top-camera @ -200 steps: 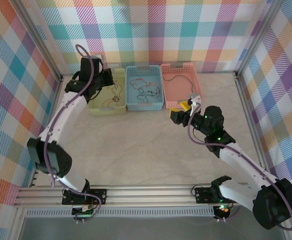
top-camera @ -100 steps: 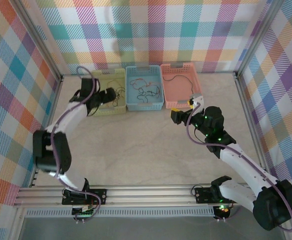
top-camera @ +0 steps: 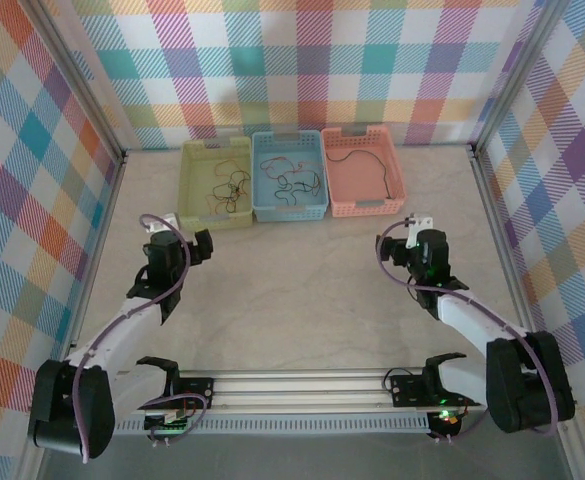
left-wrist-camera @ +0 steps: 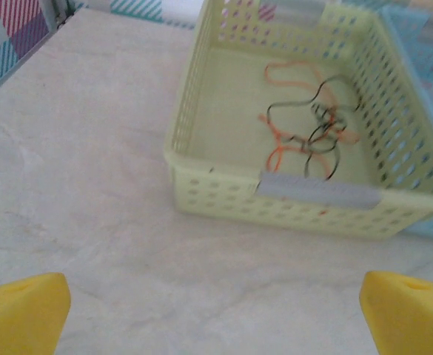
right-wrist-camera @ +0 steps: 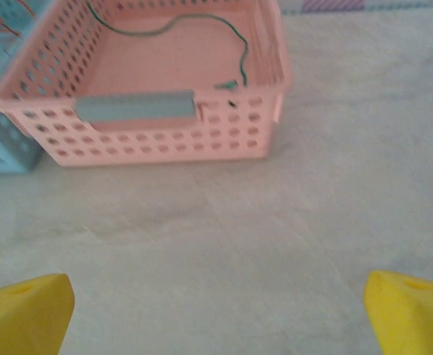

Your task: Untangle the cables

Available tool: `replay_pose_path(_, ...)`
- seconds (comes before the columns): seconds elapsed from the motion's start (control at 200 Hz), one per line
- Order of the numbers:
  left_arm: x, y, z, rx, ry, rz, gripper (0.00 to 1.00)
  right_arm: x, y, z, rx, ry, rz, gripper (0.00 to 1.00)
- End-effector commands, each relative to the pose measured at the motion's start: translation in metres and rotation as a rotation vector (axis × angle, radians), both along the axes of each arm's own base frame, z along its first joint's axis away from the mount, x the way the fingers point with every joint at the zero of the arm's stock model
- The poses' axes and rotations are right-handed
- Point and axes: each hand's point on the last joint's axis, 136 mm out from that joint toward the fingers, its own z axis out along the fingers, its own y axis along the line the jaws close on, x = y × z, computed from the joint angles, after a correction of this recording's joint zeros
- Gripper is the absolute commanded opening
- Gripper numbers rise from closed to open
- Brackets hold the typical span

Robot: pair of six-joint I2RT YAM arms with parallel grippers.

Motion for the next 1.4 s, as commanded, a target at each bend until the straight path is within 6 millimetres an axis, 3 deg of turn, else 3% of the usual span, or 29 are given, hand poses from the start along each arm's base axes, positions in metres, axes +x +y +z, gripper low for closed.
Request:
replay_pose_path(0.0,0.010,-0.001,0.010,0.125,-0.095,-0.052,1.00,0.017,-0.010,0.019,-0.018,-0.111,-0.040,1.00)
replay_pose_path(0.175,0.034,0.002,-0.032,0.114,-0.048,-0.085,1.00,0.026,-0.024,-0.006,-0.041,-0.082,-0.070,1.00)
replay_pose_path(0.2,0.038,0.004,-0.037,0.099,-0.043,-0.084,1.00,0.030,-0.027,-0.001,-0.043,-0.119,-0.084,1.00)
replay_pose_path(0.35,0.048,-0.002,-0.043,0.048,-0.054,-0.147,1.00,0.029,-0.038,0.001,-0.042,-0.191,-0.097,1.00)
replay_pose_path(0.44,0.051,-0.006,-0.049,0.032,-0.056,-0.178,1.00,0.033,-0.045,-0.019,-0.009,-0.198,-0.110,1.00)
replay_pose_path(0.605,0.045,-0.022,-0.065,0.047,-0.070,-0.268,1.00,0.043,-0.049,-0.028,0.007,-0.124,-0.118,1.00)
replay_pose_path(0.77,0.057,-0.003,-0.069,0.020,-0.017,-0.166,1.00,0.046,-0.050,-0.028,0.016,-0.111,-0.118,1.00)
replay_pose_path(1.395,0.057,-0.003,-0.068,0.021,-0.026,-0.166,1.00,0.048,-0.041,-0.029,0.016,-0.097,-0.059,1.00)
